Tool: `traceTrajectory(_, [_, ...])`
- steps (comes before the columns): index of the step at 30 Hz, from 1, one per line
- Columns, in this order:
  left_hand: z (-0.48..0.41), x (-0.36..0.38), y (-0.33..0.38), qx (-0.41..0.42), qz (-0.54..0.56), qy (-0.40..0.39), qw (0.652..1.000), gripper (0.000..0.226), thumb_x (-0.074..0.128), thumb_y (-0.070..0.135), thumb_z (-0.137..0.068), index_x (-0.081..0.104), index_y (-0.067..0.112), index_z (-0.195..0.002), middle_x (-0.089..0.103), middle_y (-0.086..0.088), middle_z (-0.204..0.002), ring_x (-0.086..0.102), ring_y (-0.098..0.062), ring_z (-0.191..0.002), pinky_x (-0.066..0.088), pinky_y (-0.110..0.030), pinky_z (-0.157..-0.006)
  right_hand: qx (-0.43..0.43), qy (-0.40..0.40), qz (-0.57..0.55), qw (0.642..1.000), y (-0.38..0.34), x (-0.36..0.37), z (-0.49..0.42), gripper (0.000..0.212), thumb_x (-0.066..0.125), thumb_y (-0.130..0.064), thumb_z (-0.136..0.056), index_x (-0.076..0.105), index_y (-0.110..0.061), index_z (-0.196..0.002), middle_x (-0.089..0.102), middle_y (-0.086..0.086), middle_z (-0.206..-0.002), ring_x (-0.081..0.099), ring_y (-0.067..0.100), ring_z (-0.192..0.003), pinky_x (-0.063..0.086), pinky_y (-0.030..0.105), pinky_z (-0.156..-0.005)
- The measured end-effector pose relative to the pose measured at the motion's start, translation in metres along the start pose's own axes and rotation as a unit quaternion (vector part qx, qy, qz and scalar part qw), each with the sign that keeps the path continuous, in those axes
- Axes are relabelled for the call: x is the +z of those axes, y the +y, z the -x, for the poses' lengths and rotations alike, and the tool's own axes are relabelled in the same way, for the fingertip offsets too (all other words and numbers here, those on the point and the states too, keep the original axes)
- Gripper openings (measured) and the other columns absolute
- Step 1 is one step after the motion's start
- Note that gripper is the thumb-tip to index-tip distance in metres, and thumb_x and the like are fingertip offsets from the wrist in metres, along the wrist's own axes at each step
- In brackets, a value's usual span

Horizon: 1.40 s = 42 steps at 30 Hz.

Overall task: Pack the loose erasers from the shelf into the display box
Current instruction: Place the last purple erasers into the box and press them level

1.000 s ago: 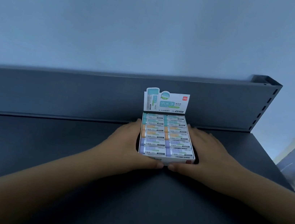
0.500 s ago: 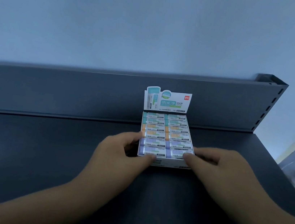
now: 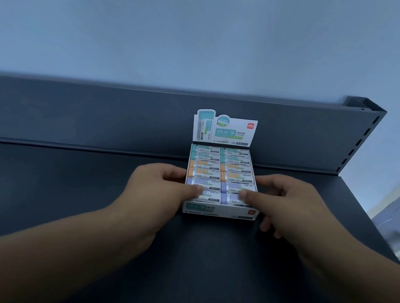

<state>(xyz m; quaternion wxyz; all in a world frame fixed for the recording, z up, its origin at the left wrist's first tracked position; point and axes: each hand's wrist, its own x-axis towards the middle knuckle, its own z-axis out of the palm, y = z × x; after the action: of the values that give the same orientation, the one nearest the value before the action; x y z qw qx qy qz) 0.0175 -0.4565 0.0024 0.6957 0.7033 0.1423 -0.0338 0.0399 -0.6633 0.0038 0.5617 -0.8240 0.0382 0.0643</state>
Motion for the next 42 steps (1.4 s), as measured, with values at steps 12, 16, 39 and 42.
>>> traceTrajectory(12, [-0.025,0.001,0.003,0.044,-0.03,0.056,0.997,0.011,0.074,0.009,-0.09,0.074,-0.002,-0.087,0.079,-0.009,-0.082,0.077,-0.024,-0.071,0.061,-0.03,-0.06,-0.01,0.065,0.059,0.996,-0.004,0.01,-0.026,0.027,0.063,-0.027,-0.095,0.075,-0.013,-0.076,0.074,-0.005,-0.065,0.063,0.012,-0.05,0.05,0.03,-0.051])
traceTrajectory(16, [-0.029,-0.001,0.002,0.053,-0.064,0.056,0.995,0.013,0.075,0.012,-0.09,0.073,-0.001,-0.086,0.079,-0.007,-0.079,0.077,-0.022,-0.071,0.063,-0.034,-0.063,-0.018,0.063,0.093,0.993,-0.004,0.011,-0.028,0.028,0.064,-0.03,-0.093,0.075,-0.012,-0.076,0.074,-0.005,-0.063,0.067,0.013,-0.053,0.059,0.038,-0.058])
traceTrajectory(39, [-0.075,0.012,0.009,0.013,0.005,0.145,0.989,0.028,0.089,0.02,-0.075,0.072,-0.003,-0.08,0.077,-0.01,-0.074,0.076,-0.032,-0.069,0.063,-0.051,-0.073,0.003,0.108,0.089,0.99,-0.017,0.017,-0.067,0.045,0.068,-0.041,-0.08,0.07,0.003,-0.085,0.076,0.007,-0.072,0.075,0.031,-0.071,0.062,0.055,-0.069])
traceTrajectory(42, [-0.077,0.01,0.011,0.011,-0.004,0.147,0.989,0.029,0.09,0.02,-0.072,0.072,-0.002,-0.079,0.077,-0.009,-0.074,0.076,-0.031,-0.07,0.063,-0.05,-0.074,-0.005,0.113,0.096,0.989,-0.017,0.018,-0.068,0.043,0.065,-0.039,-0.081,0.068,0.004,-0.083,0.076,0.009,-0.075,0.075,0.032,-0.075,0.061,0.052,-0.072])
